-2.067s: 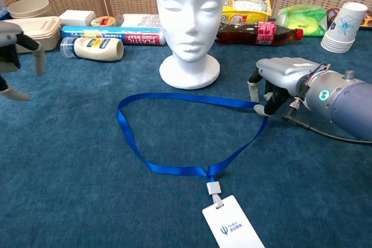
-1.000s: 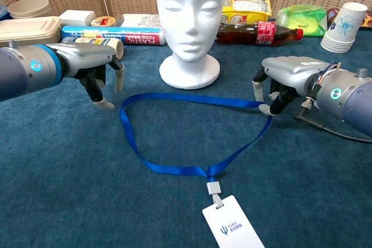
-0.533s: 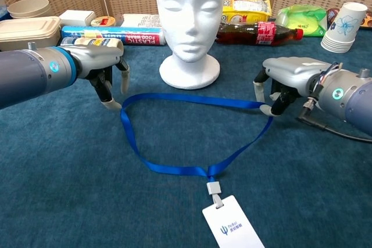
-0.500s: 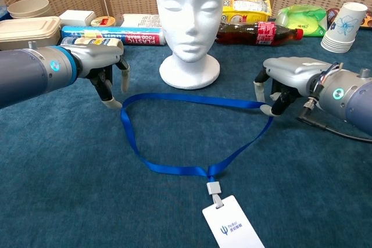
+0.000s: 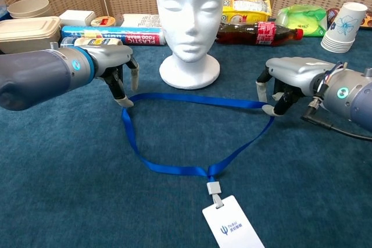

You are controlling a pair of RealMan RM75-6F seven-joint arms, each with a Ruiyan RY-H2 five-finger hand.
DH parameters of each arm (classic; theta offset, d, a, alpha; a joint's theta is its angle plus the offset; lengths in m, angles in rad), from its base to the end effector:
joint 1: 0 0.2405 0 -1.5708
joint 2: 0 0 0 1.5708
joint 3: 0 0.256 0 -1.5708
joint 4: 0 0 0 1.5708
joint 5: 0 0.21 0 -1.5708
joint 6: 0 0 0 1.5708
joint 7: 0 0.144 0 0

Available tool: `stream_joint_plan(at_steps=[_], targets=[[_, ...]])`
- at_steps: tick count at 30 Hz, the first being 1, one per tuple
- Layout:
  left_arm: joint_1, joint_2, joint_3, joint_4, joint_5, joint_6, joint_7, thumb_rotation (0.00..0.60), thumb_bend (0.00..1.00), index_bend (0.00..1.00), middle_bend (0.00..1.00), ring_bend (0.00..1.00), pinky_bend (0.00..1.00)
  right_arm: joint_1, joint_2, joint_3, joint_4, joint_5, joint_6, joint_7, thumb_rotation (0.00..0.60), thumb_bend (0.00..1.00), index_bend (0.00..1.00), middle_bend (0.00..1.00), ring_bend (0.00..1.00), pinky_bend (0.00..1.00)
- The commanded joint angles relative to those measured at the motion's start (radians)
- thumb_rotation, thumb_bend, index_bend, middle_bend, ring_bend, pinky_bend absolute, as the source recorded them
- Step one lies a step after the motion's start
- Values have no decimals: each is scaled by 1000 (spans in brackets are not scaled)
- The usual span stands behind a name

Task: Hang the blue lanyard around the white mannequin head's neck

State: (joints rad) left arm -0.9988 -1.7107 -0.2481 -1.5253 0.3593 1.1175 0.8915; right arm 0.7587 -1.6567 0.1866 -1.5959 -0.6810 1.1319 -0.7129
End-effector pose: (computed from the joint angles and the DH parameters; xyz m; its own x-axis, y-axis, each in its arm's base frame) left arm -0.0978 0.3546 -0.0593 0.5220 0.4112 0.7473 0.8473 -0.1494 -0.5096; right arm -0.1472 -0.3206 -0.0423 0.4468 -0.3625 0.8179 -0.8938 -0.1416 0.4255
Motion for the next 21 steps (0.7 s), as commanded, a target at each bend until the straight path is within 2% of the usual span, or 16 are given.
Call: stream_joint_plan(at_steps=[1, 7, 21], targets=[[-11, -25, -3, 21, 4, -2, -2, 593, 227, 478, 1000, 1000, 1000, -3, 5, 1, -1, -2, -5, 11, 600, 475, 586, 1000, 1000, 1000], [-17, -55, 2, 68, 14, 4, -1, 596, 227, 478, 1000, 1000, 1000, -7, 16, -2, 2, -7, -20, 31, 600, 474, 585, 1000, 1000, 1000], [-15, -59, 3, 78, -10, -3, 15, 596, 234, 477, 1000, 1000, 1000, -9, 25, -5, -3, -10, -39, 62, 600, 474, 586, 1000, 1000, 1000]])
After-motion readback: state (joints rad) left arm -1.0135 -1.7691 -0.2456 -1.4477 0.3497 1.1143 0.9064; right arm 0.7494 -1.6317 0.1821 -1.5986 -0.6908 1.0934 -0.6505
